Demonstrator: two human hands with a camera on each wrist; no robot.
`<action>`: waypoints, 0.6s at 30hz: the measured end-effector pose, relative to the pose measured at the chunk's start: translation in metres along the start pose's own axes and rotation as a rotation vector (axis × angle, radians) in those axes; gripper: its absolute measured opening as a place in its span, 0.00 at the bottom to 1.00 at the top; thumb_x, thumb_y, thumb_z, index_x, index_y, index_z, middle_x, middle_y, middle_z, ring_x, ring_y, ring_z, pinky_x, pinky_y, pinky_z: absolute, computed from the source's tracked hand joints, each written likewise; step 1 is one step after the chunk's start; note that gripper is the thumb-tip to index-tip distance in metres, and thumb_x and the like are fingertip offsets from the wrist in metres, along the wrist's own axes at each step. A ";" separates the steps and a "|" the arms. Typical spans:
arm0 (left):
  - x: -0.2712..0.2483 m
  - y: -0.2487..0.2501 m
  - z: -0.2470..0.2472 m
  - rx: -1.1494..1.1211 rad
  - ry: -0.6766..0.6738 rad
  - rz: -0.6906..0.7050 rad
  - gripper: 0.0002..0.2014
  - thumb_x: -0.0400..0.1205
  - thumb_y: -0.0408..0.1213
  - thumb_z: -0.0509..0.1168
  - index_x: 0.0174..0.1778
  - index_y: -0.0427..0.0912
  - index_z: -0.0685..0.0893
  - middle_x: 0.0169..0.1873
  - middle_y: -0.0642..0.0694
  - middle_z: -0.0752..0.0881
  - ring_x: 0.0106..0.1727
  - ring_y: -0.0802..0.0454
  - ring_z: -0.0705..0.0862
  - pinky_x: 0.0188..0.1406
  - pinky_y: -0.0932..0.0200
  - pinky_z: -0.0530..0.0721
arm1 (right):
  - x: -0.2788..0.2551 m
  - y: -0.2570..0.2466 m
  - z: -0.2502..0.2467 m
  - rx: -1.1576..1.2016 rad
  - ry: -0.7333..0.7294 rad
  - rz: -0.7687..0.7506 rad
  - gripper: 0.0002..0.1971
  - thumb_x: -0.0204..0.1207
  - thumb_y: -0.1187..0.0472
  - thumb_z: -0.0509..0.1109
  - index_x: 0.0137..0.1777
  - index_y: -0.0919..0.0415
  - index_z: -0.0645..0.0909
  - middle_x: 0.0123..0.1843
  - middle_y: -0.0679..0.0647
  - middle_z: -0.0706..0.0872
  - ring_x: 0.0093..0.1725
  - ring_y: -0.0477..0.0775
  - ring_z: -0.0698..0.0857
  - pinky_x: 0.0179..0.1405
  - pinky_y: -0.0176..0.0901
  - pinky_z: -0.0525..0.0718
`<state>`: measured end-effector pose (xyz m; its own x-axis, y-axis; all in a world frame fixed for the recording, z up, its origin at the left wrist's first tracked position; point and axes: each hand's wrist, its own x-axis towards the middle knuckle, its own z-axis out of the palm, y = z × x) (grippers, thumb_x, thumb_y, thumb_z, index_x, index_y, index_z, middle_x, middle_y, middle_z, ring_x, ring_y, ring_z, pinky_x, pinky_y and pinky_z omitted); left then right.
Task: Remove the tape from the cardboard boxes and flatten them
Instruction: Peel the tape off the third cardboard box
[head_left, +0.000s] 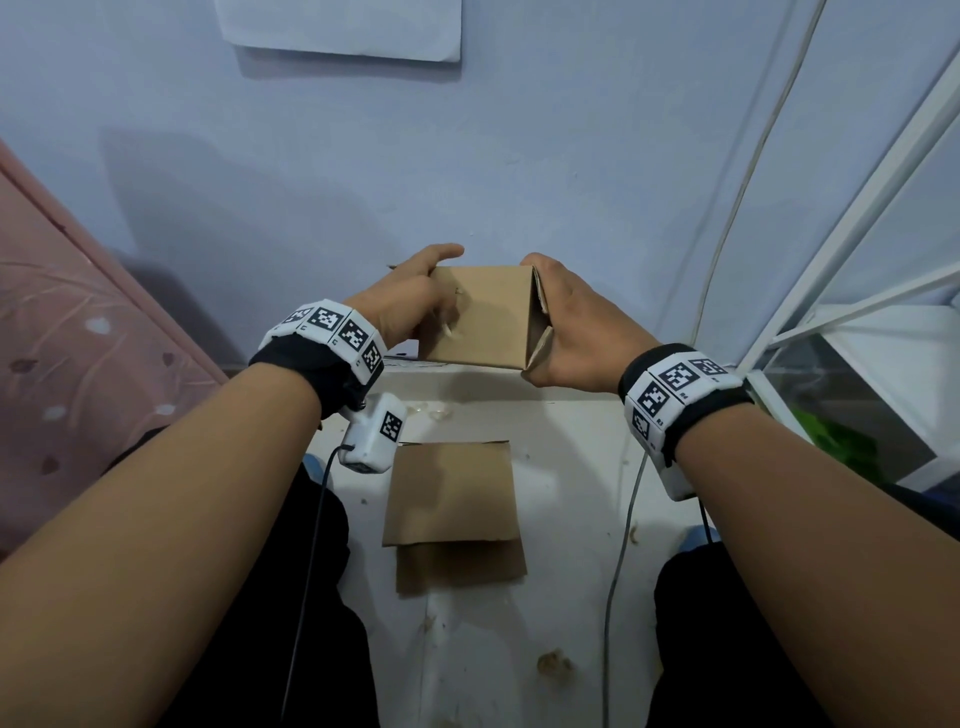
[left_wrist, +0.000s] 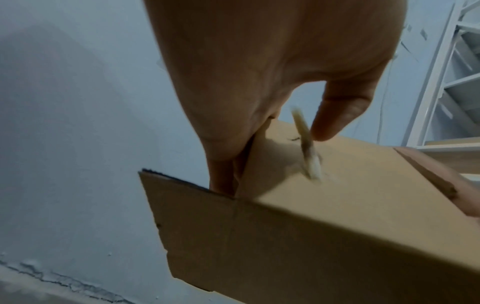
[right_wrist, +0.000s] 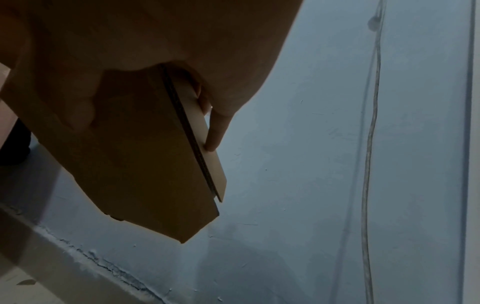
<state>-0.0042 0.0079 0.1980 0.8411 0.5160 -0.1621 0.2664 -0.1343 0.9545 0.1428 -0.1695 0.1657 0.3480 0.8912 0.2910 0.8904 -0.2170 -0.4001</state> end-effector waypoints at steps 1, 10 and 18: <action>0.000 -0.001 0.001 -0.001 -0.008 -0.005 0.34 0.70 0.28 0.58 0.73 0.58 0.75 0.37 0.45 0.79 0.32 0.52 0.82 0.36 0.57 0.81 | 0.000 0.000 0.000 -0.006 -0.005 -0.001 0.45 0.60 0.58 0.81 0.76 0.53 0.63 0.57 0.46 0.71 0.48 0.49 0.73 0.37 0.39 0.72; -0.001 -0.004 0.001 0.069 0.014 -0.011 0.35 0.80 0.19 0.50 0.82 0.51 0.68 0.40 0.43 0.77 0.38 0.46 0.78 0.45 0.48 0.83 | -0.003 -0.002 -0.003 -0.021 -0.042 0.026 0.47 0.60 0.59 0.82 0.79 0.55 0.62 0.59 0.46 0.70 0.52 0.50 0.73 0.42 0.44 0.74; 0.005 -0.011 -0.003 0.278 0.080 -0.038 0.37 0.81 0.26 0.63 0.85 0.53 0.63 0.54 0.42 0.86 0.43 0.45 0.87 0.51 0.42 0.92 | -0.007 -0.006 -0.004 -0.146 -0.119 0.066 0.48 0.61 0.59 0.81 0.81 0.53 0.60 0.60 0.47 0.72 0.53 0.51 0.74 0.44 0.50 0.82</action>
<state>-0.0045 0.0144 0.1874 0.7913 0.5885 -0.1658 0.4252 -0.3347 0.8410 0.1367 -0.1760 0.1695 0.3778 0.9119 0.1603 0.9029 -0.3245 -0.2821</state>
